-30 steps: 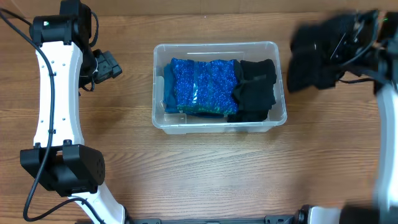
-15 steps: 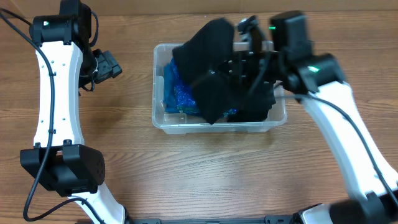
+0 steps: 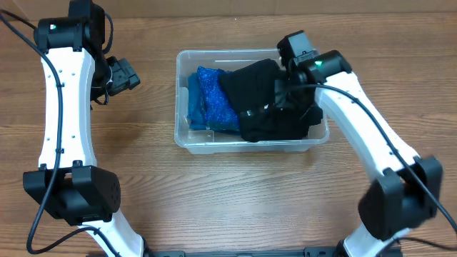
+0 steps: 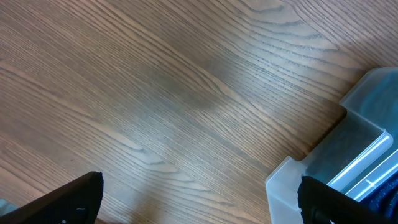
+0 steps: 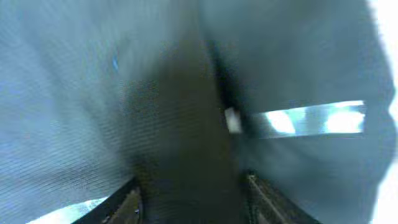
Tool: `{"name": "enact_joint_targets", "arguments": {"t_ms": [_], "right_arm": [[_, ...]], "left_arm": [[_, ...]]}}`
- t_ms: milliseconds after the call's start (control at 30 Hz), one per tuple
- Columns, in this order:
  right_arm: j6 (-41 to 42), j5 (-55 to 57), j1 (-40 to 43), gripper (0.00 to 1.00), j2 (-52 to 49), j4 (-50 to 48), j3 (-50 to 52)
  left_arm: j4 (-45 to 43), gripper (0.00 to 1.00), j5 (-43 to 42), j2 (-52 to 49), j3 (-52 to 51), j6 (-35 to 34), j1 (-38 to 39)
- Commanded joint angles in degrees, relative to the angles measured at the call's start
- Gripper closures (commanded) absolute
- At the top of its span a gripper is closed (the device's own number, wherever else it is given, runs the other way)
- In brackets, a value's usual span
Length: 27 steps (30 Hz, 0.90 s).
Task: Pack container
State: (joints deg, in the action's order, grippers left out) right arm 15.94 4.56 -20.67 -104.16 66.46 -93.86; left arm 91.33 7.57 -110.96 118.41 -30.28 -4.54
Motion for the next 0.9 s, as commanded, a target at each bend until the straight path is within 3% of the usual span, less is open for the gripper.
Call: {"name": "enact_joint_targets", "arguments": {"t_ms": [0, 133, 233, 367, 400, 467, 633, 667, 700, 867], "right_arm": [[1.79, 2.27, -1.66, 0.43, 8.15, -3.85, -2.45], [3.48, -5.6, -6.54, 0.41, 7.43, -12.96, -1.18], [7.45, -5.57, -8.09, 0.54, 2.25, -16.55, -0.24], [9.73, -6.25, -8.15, 0.58, -6.4, -15.93, -0.26], [9.14, -6.86, -8.15, 0.52, -7.78, -14.71, -0.26], [8.2, -7.15, -8.15, 0.48, -6.75, -12.28, -1.05], [3.1, -5.07, -8.15, 0.33, 6.29, -1.03, -9.33], [3.1, -4.59, -8.15, 0.05, 9.07, 1.36, -10.64], [3.15, -4.68, -8.15, 0.0, 12.59, 3.63, -11.72], [2.75, 2.54, -7.26, 0.0, 26.77, 10.03, -11.91]], "left_arm": [[0.11, 0.0, 0.5, 1.07, -0.2, -1.01, 0.02], [0.11, 0.0, 0.5, 1.07, -0.2, -1.01, 0.02], [0.11, 0.0, 0.5, 1.07, -0.2, -1.01, 0.02], [0.11, 0.0, 0.5, 1.07, -0.2, -1.01, 0.02], [0.09, 0.0, 0.5, 1.07, -0.2, -1.01, 0.02], [0.09, 0.0, 0.5, 1.07, -0.2, -1.01, 0.02], [0.11, 0.0, 0.5, 1.07, -0.2, -1.01, 0.02], [0.11, 0.0, 0.5, 1.07, -0.2, -1.01, 0.02], [0.11, 0.0, 0.5, 1.07, -0.2, -1.01, 0.02], [0.11, 0.0, 0.5, 1.07, -0.2, -1.01, 0.02]]}}
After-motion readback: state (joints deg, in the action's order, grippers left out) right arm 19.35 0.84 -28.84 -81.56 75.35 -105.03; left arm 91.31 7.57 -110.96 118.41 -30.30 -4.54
